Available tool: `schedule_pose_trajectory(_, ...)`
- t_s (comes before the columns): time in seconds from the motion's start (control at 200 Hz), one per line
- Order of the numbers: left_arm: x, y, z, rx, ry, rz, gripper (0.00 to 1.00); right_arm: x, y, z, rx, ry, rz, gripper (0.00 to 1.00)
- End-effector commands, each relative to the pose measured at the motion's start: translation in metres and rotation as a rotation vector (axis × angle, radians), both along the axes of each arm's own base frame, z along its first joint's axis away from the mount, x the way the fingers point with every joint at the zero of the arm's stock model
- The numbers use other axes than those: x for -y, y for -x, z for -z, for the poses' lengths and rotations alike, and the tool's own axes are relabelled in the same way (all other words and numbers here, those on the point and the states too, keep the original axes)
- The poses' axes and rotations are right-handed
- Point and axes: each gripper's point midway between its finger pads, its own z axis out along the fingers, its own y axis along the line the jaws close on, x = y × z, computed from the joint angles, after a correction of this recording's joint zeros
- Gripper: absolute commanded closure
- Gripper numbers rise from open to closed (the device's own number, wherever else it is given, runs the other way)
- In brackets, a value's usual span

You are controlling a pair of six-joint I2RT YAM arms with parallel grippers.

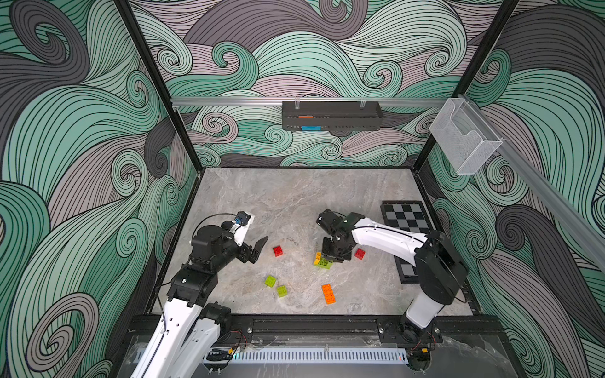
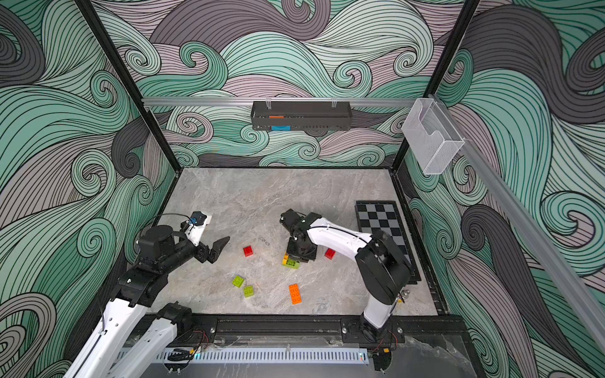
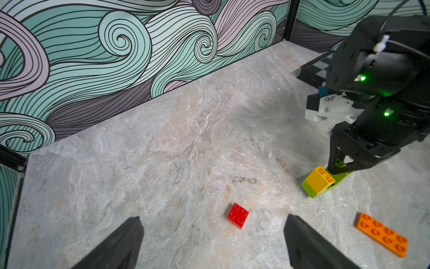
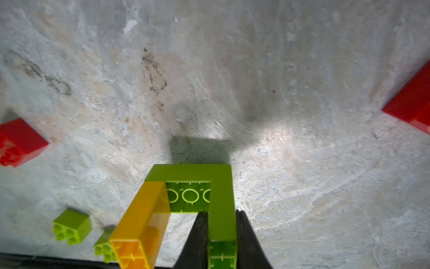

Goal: Assemble a giraffe with lego
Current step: Adjust the lego brick at the center of the board.

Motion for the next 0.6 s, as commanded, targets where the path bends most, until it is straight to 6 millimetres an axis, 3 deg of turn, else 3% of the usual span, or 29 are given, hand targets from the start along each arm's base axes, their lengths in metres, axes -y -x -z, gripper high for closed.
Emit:
schedule_pose_trajectory(0.0,0.021,0.002,-0.031,-0.002,0.101,0.094,0.01,-0.024,-0.02,-0.042,0.073,-0.305,0.036,1.0)
schedule_pose_trajectory(0.19,0.054,-0.014,-0.065,-0.078,0.214,0.239,0.01,-0.027,-0.045,-0.113,0.153,-0.672,0.044,1.0)
schedule_pose_trajectory(0.35,0.083,-0.022,-0.101,-0.065,0.342,0.403,0.01,-0.013,-0.058,-0.166,0.24,-0.851,0.049,1.0)
schedule_pose_trajectory(0.595,0.11,-0.012,-0.142,0.042,0.403,0.681,0.01,-0.013,-0.068,-0.23,0.299,-1.18,0.019,1.0)
